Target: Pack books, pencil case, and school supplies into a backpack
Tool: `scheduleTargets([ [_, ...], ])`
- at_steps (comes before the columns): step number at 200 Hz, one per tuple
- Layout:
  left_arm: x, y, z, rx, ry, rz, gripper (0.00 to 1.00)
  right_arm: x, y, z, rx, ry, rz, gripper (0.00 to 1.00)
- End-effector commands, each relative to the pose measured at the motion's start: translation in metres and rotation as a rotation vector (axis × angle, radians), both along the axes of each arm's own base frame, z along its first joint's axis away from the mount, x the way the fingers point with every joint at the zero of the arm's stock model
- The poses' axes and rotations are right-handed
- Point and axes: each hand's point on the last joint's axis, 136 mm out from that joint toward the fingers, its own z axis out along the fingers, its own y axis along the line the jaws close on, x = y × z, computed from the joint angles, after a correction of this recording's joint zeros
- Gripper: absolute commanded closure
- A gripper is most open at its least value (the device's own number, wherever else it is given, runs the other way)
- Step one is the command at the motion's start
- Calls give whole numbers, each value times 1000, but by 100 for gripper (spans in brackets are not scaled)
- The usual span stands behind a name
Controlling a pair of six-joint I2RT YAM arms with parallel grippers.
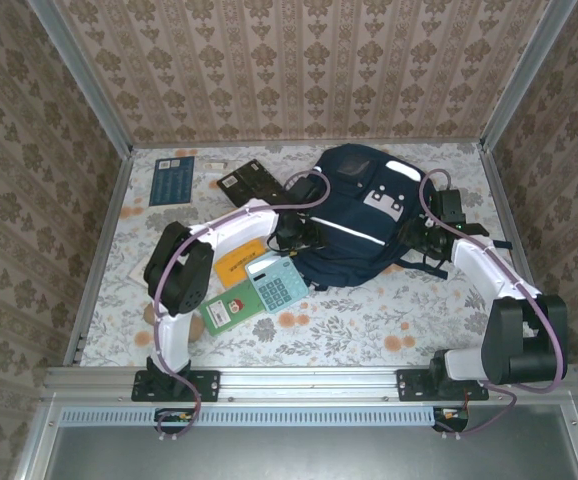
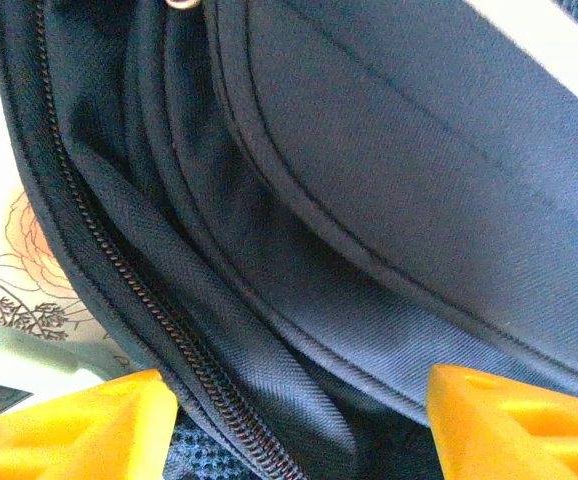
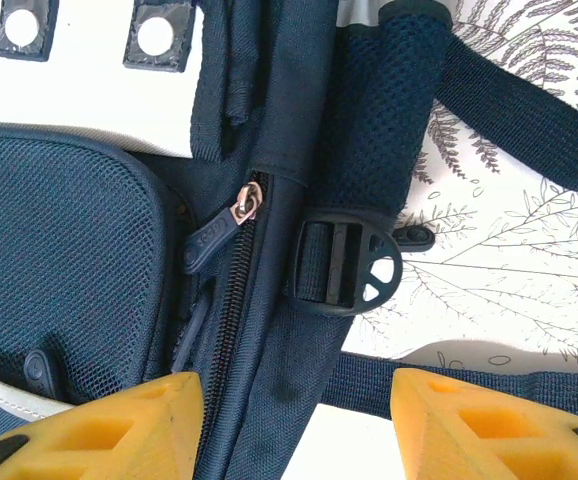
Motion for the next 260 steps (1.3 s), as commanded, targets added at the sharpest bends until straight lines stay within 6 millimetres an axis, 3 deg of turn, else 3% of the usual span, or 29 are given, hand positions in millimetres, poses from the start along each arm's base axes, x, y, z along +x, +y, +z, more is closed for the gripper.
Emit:
scheduleTargets([
  [1,14,-8,-5,-11,-10,43,40,-3,-6,9,-16,-14,-22,47],
  [20,20,-4,-13,19,-10,40,58,-4,-7,10,-13,-21,-24,47],
  [34,29,6,-15,54,-25,51,83,-4,-7,10,-10,-21,-24,47],
  [49,43,17,-10,77,-55,65,100,-4,-5,9,-2,-19,-19,47],
  [87,87,51,6,116,-125,90,100,-7,4,6,50,-28,-1,47],
  [96,95,56,9,124,-135,89,95,-9,5,6,54,-27,-2,47],
  [109,101,57,17,110,-134,84,75,-10,6,7,65,-30,0,46],
  [132,91,44,39,80,-148,58,58,-11,8,8,74,-36,-1,44],
  [163,48,11,51,17,-82,46,53,-10,9,8,78,-42,4,39],
  [202,5,-34,42,-51,0,30,46,-9,11,7,89,-62,6,37],
  [232,-5,-44,29,-50,26,57,38,-12,9,6,81,-68,2,38],
  [260,-9,-33,30,4,35,87,37,-13,10,7,82,-68,7,38],
])
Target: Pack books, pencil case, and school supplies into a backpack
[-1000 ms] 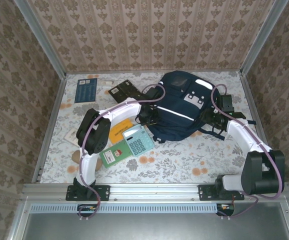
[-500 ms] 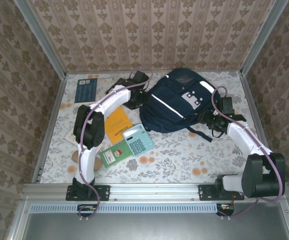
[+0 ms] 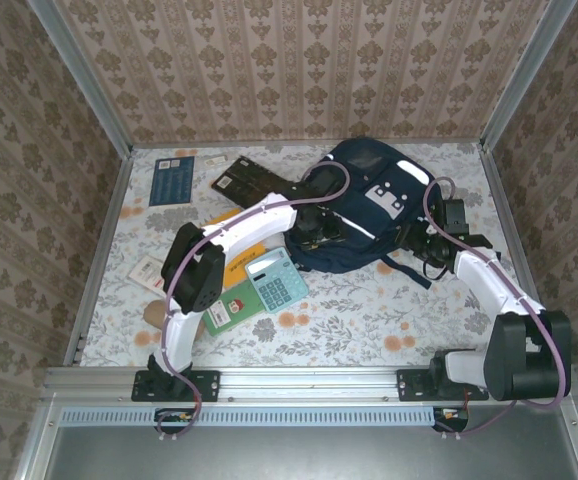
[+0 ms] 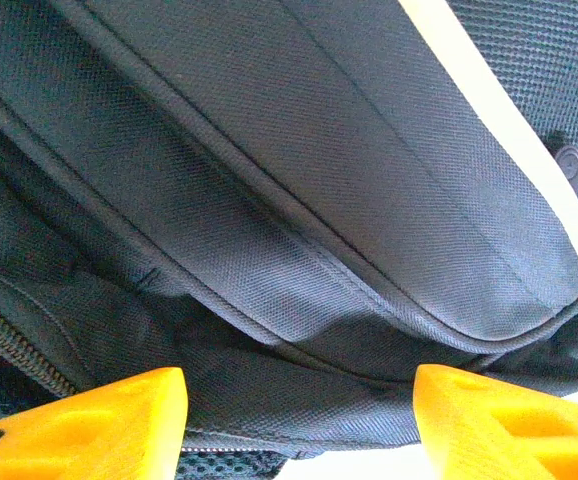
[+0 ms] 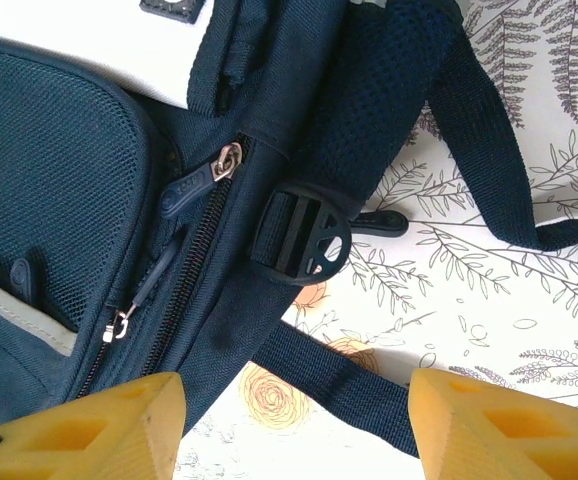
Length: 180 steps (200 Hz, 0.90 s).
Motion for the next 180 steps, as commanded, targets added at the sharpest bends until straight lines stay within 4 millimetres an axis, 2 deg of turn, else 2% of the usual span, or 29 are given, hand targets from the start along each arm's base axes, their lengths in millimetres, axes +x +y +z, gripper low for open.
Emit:
scheduleTargets([
  [1,-7,15,1,44,43,67,37,0,1,8,11,-33,2,38],
  [35,-9,27,33,59,-11,76,39,0,-1,12,1,-49,-1,38],
  [57,-21,28,39,42,25,99,39,1,-1,11,3,-49,0,37],
  [87,-36,25,30,4,108,140,40,1,0,10,4,-51,3,37],
  [107,-32,17,26,-30,109,156,39,0,0,9,3,-51,8,37],
  [130,-28,4,9,-45,152,169,39,0,0,9,2,-55,7,37],
  [162,-18,3,-15,4,154,189,39,-1,1,14,5,-67,14,36],
  [176,-12,0,-24,8,140,184,43,-1,3,17,10,-77,22,35],
  [180,-10,0,-27,18,133,182,46,0,3,18,11,-83,27,35],
])
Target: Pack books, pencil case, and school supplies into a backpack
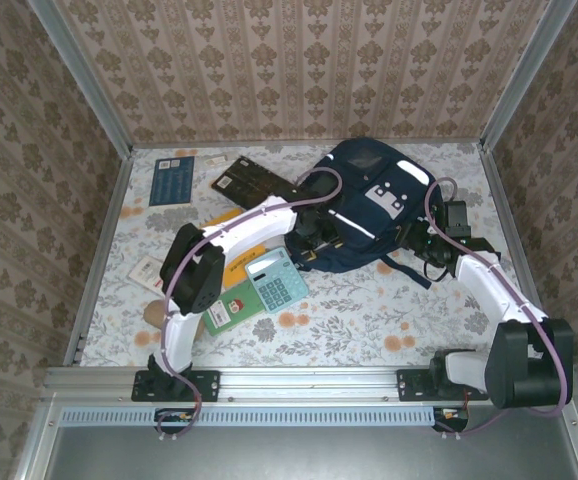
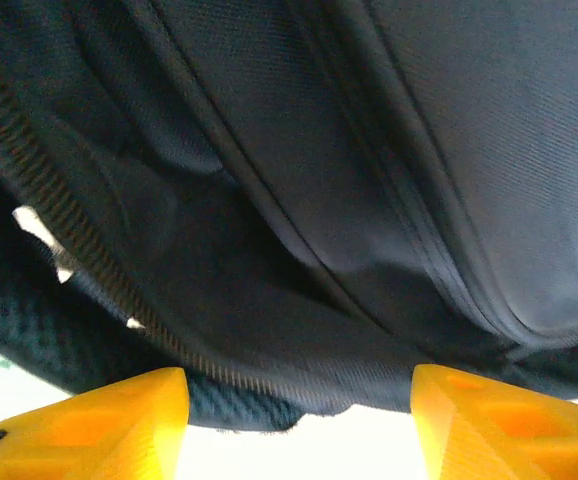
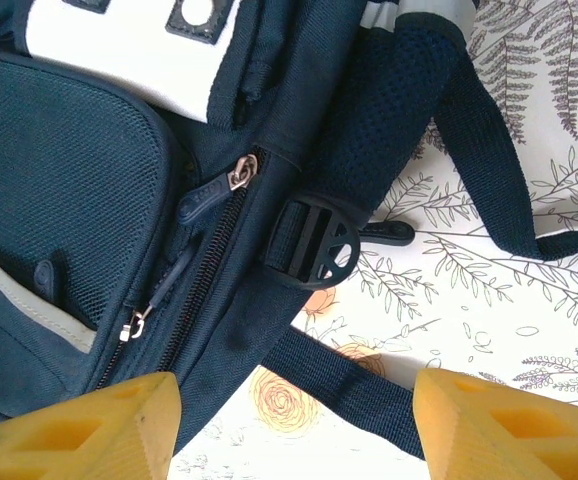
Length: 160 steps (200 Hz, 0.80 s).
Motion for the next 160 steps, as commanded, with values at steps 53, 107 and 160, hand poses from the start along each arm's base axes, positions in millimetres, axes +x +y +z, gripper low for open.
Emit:
scheduleTargets([
  [53,31,6,26,-2,-113,32,100,0,11,24,28,-125,64,40],
  [107,64,20,97,-118,-236,85,100,1,31,31,23,-232,142,58],
  [160,78,26,140,-179,-303,102,100,-3,56,33,-72,-333,239,61],
])
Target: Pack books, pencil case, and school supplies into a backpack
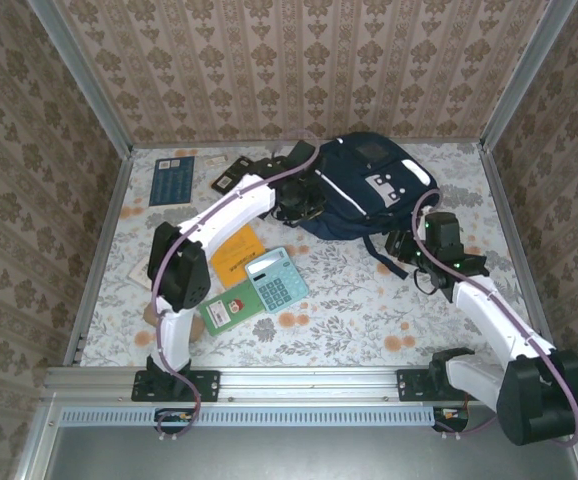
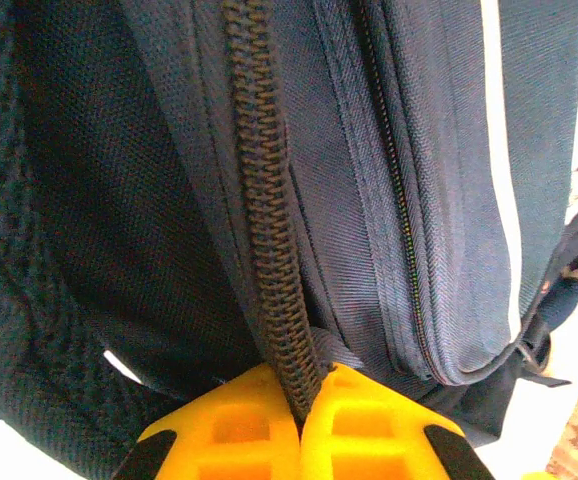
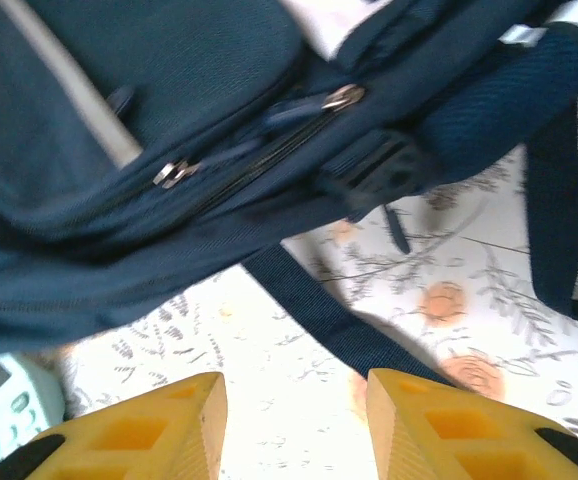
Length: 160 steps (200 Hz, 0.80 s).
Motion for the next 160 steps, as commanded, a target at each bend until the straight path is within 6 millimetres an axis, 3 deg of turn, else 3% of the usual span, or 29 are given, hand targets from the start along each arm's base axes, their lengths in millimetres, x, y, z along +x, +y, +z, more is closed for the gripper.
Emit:
scheduleTargets([
  [1,6,5,58,-65,-117,-5,100,5,1,7,-53,-100,11,61],
  [43,9,15,82,-80,-166,15,100,11,0,1,-68,-154,11,68],
  [87,7,15,91,-109,-171,18,100,26,5,-8,-59,-190,36,74],
  [160,7,19,103,-142,-176,34,100,61,7,-19,172,-148,103,55],
])
